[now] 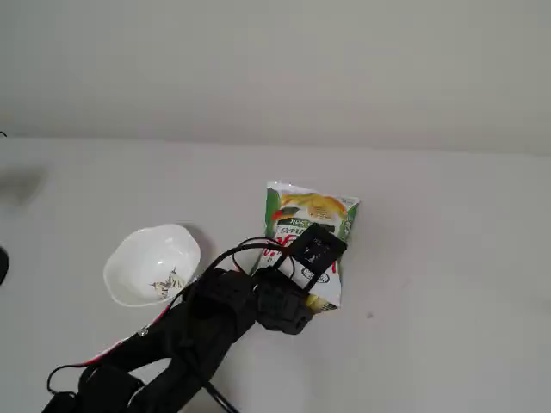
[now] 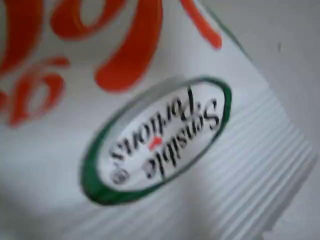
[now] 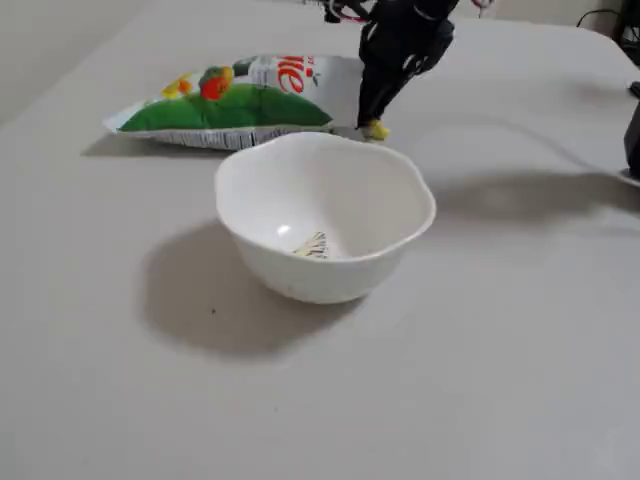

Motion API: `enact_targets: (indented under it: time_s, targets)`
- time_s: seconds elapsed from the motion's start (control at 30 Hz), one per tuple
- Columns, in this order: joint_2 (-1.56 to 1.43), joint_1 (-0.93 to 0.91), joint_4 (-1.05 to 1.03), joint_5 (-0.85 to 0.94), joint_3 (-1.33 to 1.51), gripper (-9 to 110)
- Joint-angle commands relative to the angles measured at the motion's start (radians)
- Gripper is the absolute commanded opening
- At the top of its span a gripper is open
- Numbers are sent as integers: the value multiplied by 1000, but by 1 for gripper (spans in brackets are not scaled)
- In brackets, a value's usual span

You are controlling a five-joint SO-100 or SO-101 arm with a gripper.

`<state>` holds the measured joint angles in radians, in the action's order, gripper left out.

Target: Pick up veggie straw from inside of open veggie straw packet and place it inside the bowl on the left side of the veggie straw packet

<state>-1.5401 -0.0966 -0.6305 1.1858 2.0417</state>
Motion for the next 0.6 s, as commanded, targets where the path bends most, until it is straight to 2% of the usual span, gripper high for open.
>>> enact_targets:
  time_s: [0.0, 0.37, 0.57]
  targets:
    - [-120, 11, -80, 9, -63, 0]
    - [-407, 31, -396, 5, -54, 0]
    - [-630, 103, -595, -34, -54, 0]
